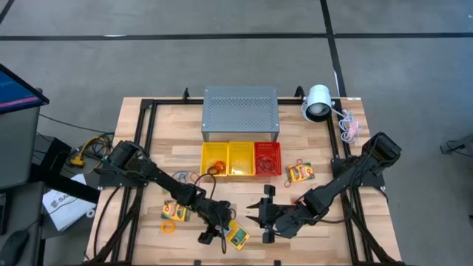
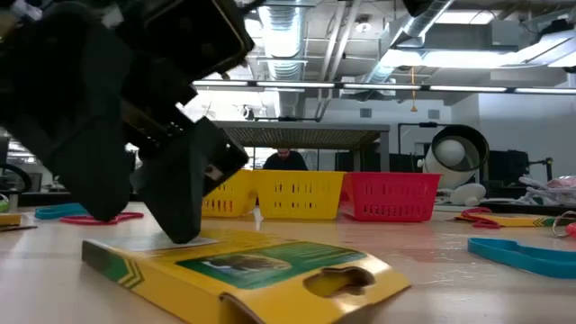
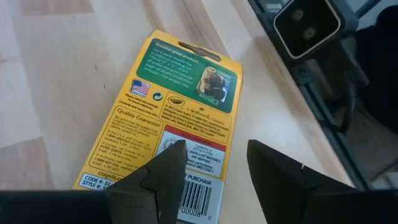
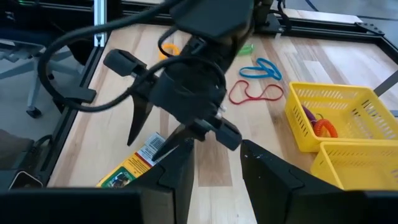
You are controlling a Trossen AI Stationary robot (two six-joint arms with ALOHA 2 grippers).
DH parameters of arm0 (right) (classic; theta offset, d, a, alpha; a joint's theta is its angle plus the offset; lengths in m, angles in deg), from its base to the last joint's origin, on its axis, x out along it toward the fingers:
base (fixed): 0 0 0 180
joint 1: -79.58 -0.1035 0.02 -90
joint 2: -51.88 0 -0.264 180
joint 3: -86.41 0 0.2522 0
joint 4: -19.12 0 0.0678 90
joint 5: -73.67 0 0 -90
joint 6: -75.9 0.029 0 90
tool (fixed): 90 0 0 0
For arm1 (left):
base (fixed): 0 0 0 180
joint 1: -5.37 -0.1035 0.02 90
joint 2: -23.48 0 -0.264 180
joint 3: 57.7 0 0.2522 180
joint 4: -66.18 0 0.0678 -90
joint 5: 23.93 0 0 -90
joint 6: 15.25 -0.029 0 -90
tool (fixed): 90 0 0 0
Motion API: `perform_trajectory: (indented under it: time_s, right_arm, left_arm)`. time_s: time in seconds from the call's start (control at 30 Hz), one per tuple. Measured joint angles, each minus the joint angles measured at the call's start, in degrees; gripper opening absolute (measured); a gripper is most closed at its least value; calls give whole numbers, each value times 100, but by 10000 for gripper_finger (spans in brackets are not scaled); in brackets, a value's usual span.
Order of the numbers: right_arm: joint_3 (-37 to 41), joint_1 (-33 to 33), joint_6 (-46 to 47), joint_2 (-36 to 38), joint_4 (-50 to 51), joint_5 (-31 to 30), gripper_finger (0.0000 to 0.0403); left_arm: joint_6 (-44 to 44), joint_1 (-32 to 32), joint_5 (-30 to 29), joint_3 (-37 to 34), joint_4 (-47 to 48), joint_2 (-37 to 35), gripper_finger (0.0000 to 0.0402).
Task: Pick & Place Office Desk Supplies
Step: Put the yellow crayon box into the right yellow bin
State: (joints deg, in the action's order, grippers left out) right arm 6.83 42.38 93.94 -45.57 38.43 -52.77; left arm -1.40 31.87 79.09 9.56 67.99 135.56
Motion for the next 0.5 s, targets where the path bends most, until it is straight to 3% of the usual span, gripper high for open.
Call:
perform_trajectory:
  time_s: [0.23, 0.5]
  right_arm:
    - [0, -34, 0, 0, 0, 3, 123]
    - [0, -109, 67, -31, 88, 27, 123]
  left_arm:
    - [34, -142, 0, -7, 176, -64, 172]
    - [-32, -456, -999, -40, 1345, -687, 172]
